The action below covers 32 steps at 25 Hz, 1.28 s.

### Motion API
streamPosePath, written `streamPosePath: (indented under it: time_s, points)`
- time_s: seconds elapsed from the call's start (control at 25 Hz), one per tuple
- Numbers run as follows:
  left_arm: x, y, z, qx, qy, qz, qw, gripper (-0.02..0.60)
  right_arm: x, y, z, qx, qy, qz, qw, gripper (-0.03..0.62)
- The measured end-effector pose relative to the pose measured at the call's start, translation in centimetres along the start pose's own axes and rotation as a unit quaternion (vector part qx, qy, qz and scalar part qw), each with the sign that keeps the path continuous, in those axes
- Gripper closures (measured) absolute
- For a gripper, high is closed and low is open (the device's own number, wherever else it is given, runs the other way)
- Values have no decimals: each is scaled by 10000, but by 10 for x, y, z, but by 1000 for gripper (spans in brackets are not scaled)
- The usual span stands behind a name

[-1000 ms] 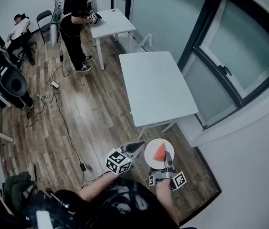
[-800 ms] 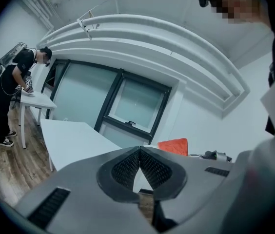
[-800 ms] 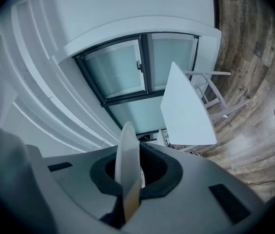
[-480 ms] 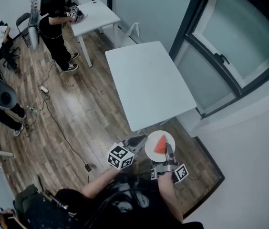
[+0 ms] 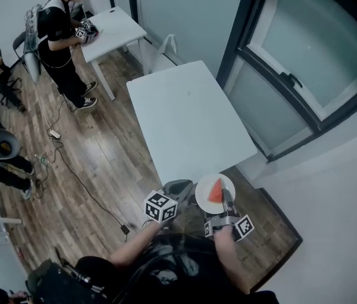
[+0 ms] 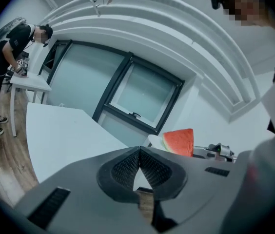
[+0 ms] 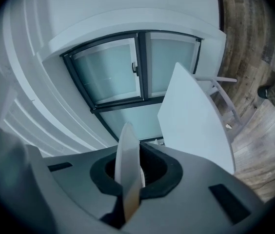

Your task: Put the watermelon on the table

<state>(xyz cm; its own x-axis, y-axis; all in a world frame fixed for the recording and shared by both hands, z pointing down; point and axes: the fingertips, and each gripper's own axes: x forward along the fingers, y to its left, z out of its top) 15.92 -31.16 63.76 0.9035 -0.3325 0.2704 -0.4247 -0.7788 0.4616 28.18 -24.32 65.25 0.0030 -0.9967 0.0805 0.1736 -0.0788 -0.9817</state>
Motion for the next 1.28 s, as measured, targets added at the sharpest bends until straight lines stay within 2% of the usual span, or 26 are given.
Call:
streamPosePath:
  time_s: [0.12,0.32,0.48,0.56,0.8,0.96,1.08,1.16,1.28]
  points:
    - [39,12,8,81,135,3,9999,577,30,6,34,-18,6,-7,10000,572]
    - [102,35,26,168,276,249,9992,577,80,3,87,-65,70,-110,9999,572]
    - [157,60,36,374,188,397,9983,577,129,-17,144,-538,92,-33,9985,572]
    - [182,73,34,428,232,401,9980,577,150,-32,165,-637,31,-124,9979,572]
    - [239,113,29,207,414,245,9986,577,202,-74,211,-679,-361,-298,9966,572]
    - [277,142,32,259,522,179,9981,577,244,-112,243,-550,-769,-492,9943,572]
    - [288,158,32,56,599,247,9979,577,268,-142,264,-502,-1038,-800,9901,572]
    - [293,166,41,-99,498,251,9984,577,291,-156,279,-647,-1106,-1004,9867,572]
    - [305,176,49,-83,532,189,9984,577,324,-164,290,-733,-1174,-1059,9847,572]
